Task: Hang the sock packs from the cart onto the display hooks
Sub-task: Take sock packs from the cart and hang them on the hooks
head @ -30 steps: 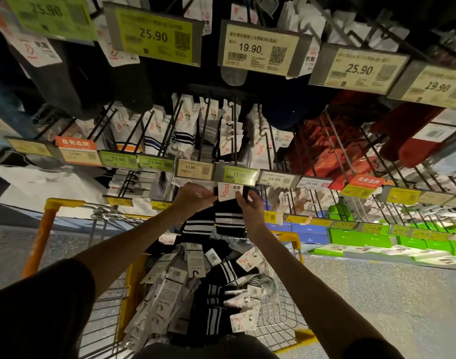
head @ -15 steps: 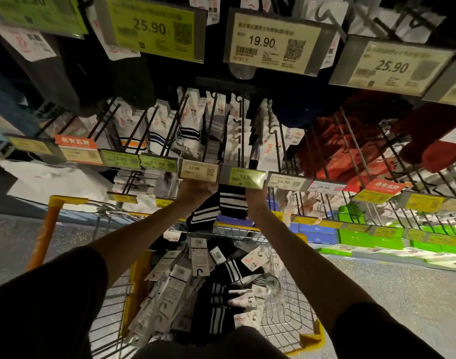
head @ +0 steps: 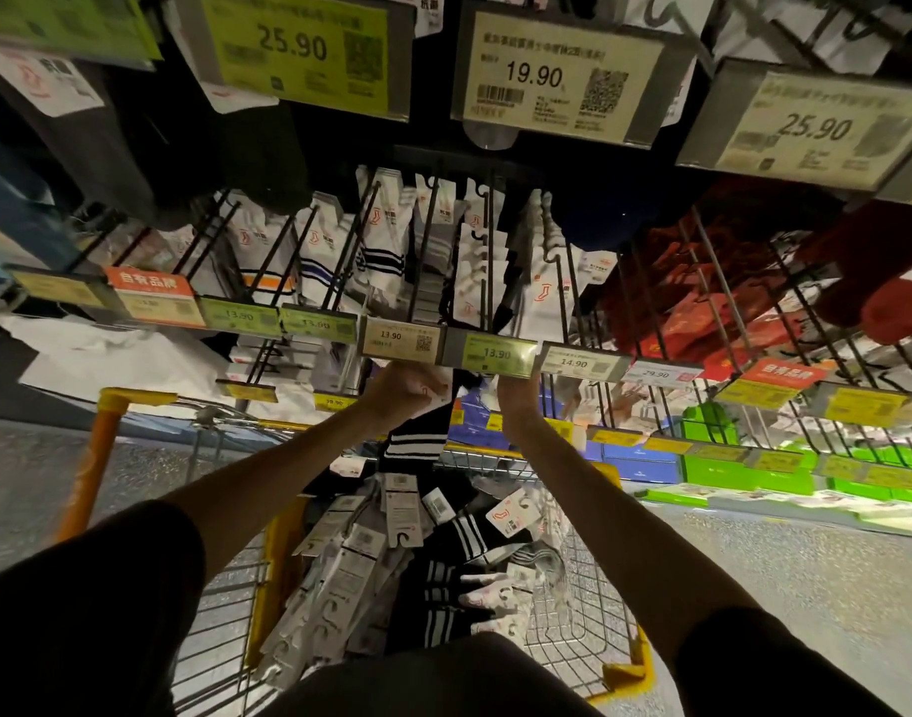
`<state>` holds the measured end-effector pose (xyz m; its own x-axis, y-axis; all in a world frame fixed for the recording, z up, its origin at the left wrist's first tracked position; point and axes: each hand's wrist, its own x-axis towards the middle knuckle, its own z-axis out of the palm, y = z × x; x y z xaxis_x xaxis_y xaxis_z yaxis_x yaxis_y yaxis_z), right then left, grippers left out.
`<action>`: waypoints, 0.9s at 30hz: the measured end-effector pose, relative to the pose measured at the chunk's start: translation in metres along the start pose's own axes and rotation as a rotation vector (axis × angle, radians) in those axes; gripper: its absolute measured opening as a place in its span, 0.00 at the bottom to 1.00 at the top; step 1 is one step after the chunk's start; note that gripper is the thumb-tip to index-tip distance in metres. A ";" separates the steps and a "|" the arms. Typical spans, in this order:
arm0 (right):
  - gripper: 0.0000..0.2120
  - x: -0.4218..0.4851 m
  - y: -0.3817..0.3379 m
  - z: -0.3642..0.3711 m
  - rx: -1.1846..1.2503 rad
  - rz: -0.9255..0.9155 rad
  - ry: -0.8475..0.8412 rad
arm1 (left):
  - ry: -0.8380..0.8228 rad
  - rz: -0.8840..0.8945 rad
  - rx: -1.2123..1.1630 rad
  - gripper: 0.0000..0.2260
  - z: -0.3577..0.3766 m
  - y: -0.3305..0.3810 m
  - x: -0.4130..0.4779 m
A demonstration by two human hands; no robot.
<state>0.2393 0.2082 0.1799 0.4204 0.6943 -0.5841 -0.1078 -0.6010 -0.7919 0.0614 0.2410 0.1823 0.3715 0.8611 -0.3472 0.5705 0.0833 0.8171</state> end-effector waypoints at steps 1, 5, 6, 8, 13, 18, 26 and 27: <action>0.12 -0.004 0.007 -0.001 0.011 -0.012 0.004 | -0.022 0.031 -0.003 0.09 0.002 0.001 -0.002; 0.10 -0.028 0.038 0.000 0.205 0.090 -0.126 | -0.121 0.111 -0.006 0.06 0.009 0.002 -0.015; 0.13 -0.036 0.045 0.000 0.190 0.113 -0.173 | -0.144 0.122 -0.018 0.08 0.010 0.002 -0.019; 0.16 -0.051 0.058 -0.003 0.136 0.123 -0.232 | -0.205 0.157 -0.063 0.14 0.011 0.005 -0.027; 0.15 -0.073 0.065 -0.010 -0.010 0.069 -0.300 | -0.231 0.124 -0.231 0.35 0.018 0.016 -0.049; 0.12 -0.087 0.051 -0.021 0.059 -0.030 -0.280 | -0.098 0.034 -0.575 0.42 0.025 0.010 -0.060; 0.09 -0.093 0.039 -0.023 0.155 -0.211 -0.208 | -0.019 -0.136 -0.727 0.07 0.026 0.016 -0.051; 0.08 -0.091 0.037 -0.023 0.164 -0.208 -0.200 | 0.009 -0.152 -0.720 0.08 0.027 0.018 -0.048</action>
<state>0.2173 0.1133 0.2077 0.2649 0.8692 -0.4175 -0.1890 -0.3778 -0.9064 0.0738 0.1879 0.2014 0.3192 0.8174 -0.4796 -0.0077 0.5083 0.8611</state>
